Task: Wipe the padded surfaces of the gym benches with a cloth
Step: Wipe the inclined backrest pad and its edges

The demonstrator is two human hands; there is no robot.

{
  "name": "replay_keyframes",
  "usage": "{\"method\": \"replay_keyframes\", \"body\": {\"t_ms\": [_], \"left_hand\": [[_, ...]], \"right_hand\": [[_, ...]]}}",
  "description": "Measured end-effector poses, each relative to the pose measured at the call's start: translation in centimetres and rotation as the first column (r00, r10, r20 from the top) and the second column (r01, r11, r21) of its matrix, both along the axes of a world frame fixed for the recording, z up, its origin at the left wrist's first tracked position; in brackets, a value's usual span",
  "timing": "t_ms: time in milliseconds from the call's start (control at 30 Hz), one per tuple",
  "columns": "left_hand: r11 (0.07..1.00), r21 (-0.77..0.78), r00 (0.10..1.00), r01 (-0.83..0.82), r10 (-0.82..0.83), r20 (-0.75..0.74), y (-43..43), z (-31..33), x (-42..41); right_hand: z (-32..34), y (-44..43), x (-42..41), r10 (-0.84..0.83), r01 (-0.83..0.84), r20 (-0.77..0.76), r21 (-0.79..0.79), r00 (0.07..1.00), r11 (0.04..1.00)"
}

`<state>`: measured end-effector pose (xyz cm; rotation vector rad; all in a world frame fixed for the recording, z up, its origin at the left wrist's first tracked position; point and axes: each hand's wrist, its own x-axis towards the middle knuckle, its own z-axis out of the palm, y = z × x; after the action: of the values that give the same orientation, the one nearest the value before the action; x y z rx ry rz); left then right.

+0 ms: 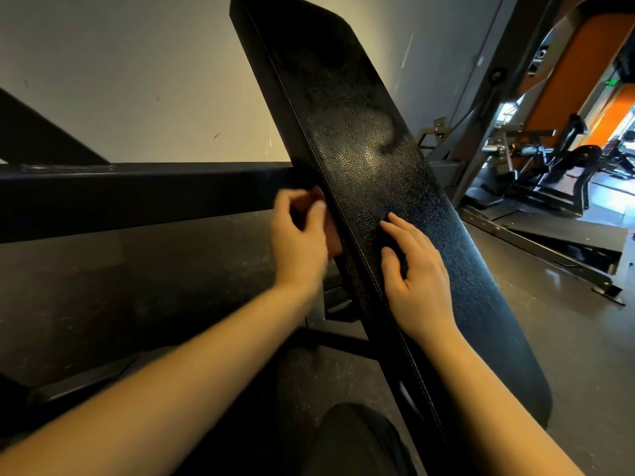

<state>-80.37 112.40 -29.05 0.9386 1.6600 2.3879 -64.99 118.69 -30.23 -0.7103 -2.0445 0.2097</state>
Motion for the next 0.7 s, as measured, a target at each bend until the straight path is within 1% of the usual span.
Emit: {"method": "replay_keyframes", "body": {"t_ms": [33, 100, 167, 200, 233, 300, 367, 433, 500, 567, 633, 667, 700], "left_hand": [[1.0, -0.015, 1.0, 0.006, -0.007, -0.022, -0.7, -1.5, 1.9], [0.992, -0.071, 0.994, 0.1, -0.103, -0.032, -3.3, -5.3, 6.3], [0.954, -0.146, 0.965, 0.26, -0.255, 0.057, -6.2, -8.0, 9.5], [0.933, -0.171, 0.948, 0.315, -0.302, 0.098, -6.9, -8.7, 10.1], [0.921, -0.192, 0.941, 0.338, -0.325, 0.097, -7.1, -8.5, 9.9], [0.941, -0.184, 0.956, 0.284, -0.293, -0.022, -6.1, -6.8, 7.9], [0.979, -0.115, 0.977, 0.17, -0.183, -0.111, -3.7, -3.6, 4.4], [0.996, -0.06, 0.994, 0.061, -0.066, -0.084, -1.0, -0.2, -0.1], [0.999, -0.035, 1.0, 0.024, -0.024, 0.001, 0.7, 2.0, -3.5], [1.0, -0.022, 0.999, 0.018, -0.018, 0.03, 1.2, 1.8, -4.1], [0.999, -0.034, 1.0, -0.01, 0.01, 0.002, 0.4, -0.1, -1.6], [0.998, -0.061, 1.0, 0.003, -0.004, -0.016, -0.6, -1.7, 0.2], [0.993, -0.107, 0.998, 0.051, -0.054, -0.03, -1.8, -3.6, 2.0]], "right_hand": [[0.1, 0.0, 0.0, 0.001, -0.001, -0.002, 0.002, 1.0, 1.0], [0.1, 0.1, 0.0, -0.002, 0.002, 0.001, 0.0, 1.0, 1.0], [0.1, 0.0, 0.0, -0.002, 0.002, -0.001, -0.004, 1.0, 1.0], [0.0, 0.0, 0.0, 0.0, 0.0, -0.004, -0.004, 1.0, 1.0], [0.0, 0.0, 0.0, 0.004, -0.004, -0.009, -0.003, 1.0, 1.0], [-0.1, 0.2, 0.0, 0.016, -0.016, -0.013, 0.006, 1.0, 1.0], [-0.2, 0.4, 0.0, 0.026, -0.026, -0.013, 0.012, 1.0, 1.0], [-0.1, 0.3, 0.0, 0.016, -0.016, -0.015, 0.004, 1.0, 1.0], [-0.1, 0.1, 0.0, 0.006, -0.006, -0.013, -0.007, 1.0, 1.0], [-0.1, 0.1, 0.1, 0.008, -0.009, -0.013, -0.014, 1.0, 1.0], [-0.1, 0.3, 0.1, 0.021, -0.022, -0.022, -0.011, 1.0, 1.0], [-0.1, 0.4, 0.1, 0.029, -0.029, -0.028, -0.008, 0.999, 1.0], [-0.1, 0.5, 0.1, 0.036, -0.036, -0.03, -0.004, 0.999, 0.999]]}}
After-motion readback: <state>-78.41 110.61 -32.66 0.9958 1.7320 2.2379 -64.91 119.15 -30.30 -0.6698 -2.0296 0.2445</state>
